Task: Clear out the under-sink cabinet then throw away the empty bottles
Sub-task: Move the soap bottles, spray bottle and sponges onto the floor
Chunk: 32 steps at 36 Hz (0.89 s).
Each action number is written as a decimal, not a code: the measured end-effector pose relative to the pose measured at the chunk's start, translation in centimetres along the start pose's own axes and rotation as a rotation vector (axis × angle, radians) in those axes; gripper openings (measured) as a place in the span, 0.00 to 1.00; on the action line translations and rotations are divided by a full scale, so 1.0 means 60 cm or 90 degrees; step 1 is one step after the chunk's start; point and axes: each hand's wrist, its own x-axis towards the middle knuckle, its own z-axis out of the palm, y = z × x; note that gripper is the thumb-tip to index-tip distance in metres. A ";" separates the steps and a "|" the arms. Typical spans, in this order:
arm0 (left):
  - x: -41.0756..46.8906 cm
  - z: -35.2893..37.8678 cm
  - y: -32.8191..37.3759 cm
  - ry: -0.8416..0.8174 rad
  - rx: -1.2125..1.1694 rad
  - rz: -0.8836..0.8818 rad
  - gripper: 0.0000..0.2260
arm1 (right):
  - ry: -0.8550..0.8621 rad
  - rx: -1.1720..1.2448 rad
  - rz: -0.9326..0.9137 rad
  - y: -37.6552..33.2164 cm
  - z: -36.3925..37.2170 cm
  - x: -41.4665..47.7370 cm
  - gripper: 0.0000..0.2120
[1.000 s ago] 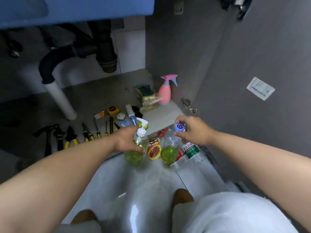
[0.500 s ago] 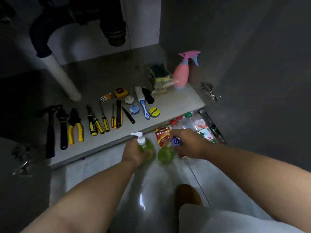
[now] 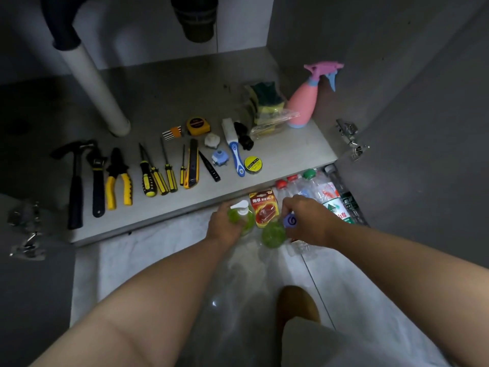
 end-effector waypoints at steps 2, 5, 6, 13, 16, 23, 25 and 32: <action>-0.002 0.001 0.002 -0.002 0.002 0.012 0.23 | -0.006 -0.003 -0.002 0.000 0.001 -0.004 0.14; -0.001 0.003 0.003 -0.008 0.009 0.024 0.21 | 0.007 0.005 0.002 0.000 0.004 -0.010 0.14; -0.001 0.003 0.004 -0.012 0.014 0.024 0.20 | 0.012 0.011 0.003 0.000 0.005 -0.011 0.14; 0.000 0.004 0.015 -0.057 -0.058 0.011 0.18 | 0.023 0.048 0.008 0.002 0.008 -0.016 0.12; -0.003 0.004 0.019 -0.092 -0.090 0.029 0.19 | 0.026 0.055 0.008 0.006 0.011 -0.019 0.13; 0.003 0.007 0.019 -0.087 -0.012 0.046 0.22 | 0.070 0.073 0.000 0.011 0.021 -0.026 0.12; 0.006 0.008 0.023 -0.071 -0.010 0.066 0.20 | 0.077 0.083 -0.010 0.012 0.020 -0.029 0.11; 0.005 0.008 0.027 -0.073 0.087 0.113 0.13 | 0.068 0.142 -0.006 0.027 0.000 -0.067 0.08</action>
